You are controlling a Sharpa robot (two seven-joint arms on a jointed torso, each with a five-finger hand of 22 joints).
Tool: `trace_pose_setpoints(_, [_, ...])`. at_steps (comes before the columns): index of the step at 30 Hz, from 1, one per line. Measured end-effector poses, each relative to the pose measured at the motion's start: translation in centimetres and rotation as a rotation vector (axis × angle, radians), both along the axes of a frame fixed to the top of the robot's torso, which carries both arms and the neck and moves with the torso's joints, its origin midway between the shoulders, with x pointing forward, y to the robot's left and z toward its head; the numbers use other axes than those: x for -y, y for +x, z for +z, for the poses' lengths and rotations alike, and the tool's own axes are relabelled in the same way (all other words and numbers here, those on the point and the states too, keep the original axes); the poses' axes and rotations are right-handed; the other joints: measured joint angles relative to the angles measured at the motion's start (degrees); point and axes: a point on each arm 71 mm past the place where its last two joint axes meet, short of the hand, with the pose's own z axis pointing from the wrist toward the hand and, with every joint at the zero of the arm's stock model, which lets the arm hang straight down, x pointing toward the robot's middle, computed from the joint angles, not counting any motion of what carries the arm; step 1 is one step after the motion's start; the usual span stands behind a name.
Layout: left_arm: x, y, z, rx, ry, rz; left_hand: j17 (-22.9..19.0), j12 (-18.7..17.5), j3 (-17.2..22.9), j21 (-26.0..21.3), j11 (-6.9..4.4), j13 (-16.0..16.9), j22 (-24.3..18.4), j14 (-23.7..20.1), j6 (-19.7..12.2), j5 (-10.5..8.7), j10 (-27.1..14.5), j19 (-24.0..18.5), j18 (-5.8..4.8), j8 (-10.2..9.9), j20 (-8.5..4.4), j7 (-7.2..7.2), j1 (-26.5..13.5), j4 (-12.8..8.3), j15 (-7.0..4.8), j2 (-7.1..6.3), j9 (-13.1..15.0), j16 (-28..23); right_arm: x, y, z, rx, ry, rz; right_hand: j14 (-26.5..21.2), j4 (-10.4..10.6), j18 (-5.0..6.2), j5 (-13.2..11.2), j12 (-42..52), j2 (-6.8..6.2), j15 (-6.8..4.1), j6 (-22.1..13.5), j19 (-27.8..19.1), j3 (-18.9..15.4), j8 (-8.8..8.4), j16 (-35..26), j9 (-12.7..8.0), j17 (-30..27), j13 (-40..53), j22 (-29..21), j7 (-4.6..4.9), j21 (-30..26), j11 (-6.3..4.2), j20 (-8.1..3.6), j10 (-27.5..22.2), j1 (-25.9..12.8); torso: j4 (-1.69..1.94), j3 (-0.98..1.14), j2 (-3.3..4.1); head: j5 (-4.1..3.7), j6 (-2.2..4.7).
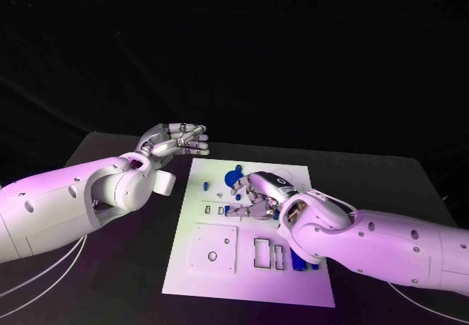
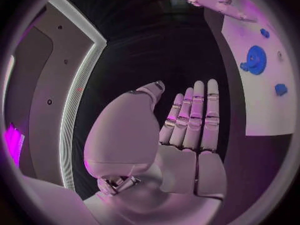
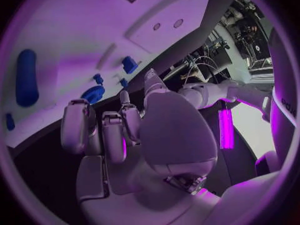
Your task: Assemble the parts on the task board
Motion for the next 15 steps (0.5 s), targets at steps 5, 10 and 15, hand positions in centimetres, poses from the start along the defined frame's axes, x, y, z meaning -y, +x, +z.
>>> trace_pose_setpoints(5, [0.0, 0.1, -0.4, -0.005, 0.103, -0.033, 22.49, 11.37, -2.11, 13.36, -4.12, 7.12, 6.96, 12.43, 2.5, 0.0, 6.36, 11.27, -0.01, 6.51, -5.3, -2.23, -0.68, -0.48, -4.79, -0.68, 3.34, 30.18, 3.7, 1.0, 2.2, -0.045, 0.087, -0.057, 0.01, 0.23, 0.9, 1.67, -1.18, 0.11, 0.39, 0.0, -0.71, -0.24, 0.0, -0.57, -0.03, 0.0, -0.01, 0.0, 0.0, -1.54, 0.19, 0.07, -1.02, 0.38, -0.25, 0.25, -0.68, 0.45, 0.04])
trace_pose_setpoints(10, [0.7, -0.1, -1.0, -0.035, 0.266, -0.127, 53.96, 38.31, -5.01, 37.04, -6.41, 27.72, 28.39, 20.01, -0.46, 0.0, -0.02, 11.19, -0.01, 19.46, -6.98, -4.98, -4.64, 1.52, -6.67, 1.21, 12.39, 58.29, 7.9, 2.2, 3.7, -0.121, 0.182, -0.155, 0.01, 0.08, 0.9, 2.51, -1.18, 0.58, 0.39, 0.0, -0.71, -0.4, 0.0, -0.57, -0.03, 0.0, -0.15, -0.01, 0.0, -1.54, 0.19, 0.07, -1.02, -0.06, -0.6, 0.53, -1.38, 0.81, -0.14])
trace_pose_setpoints(15, [2.3, -0.5, -2.0, -0.072, 0.474, -0.249, 55.59, 56.67, -6.14, 49.03, -8.17, 46.86, 44.91, 21.33, -0.6, 0.0, 7.09, 14.82, -2.26, 26.47, -8.02, -6.63, -8.57, 1.94, -7.94, 2.6, 17.43, 63.26, 11.1, 3.0, 4.4, -0.201, 0.271, -0.243, 0.01, 0.08, 0.9, 3.68, -1.18, 1.12, 0.39, 0.0, -0.71, -0.4, 0.0, -0.57, -0.03, -0.01, -0.15, -0.01, 0.0, -1.54, 0.19, 0.08, -1.02, 0.13, -0.74, 0.86, -2.01, 1.15, -0.42])
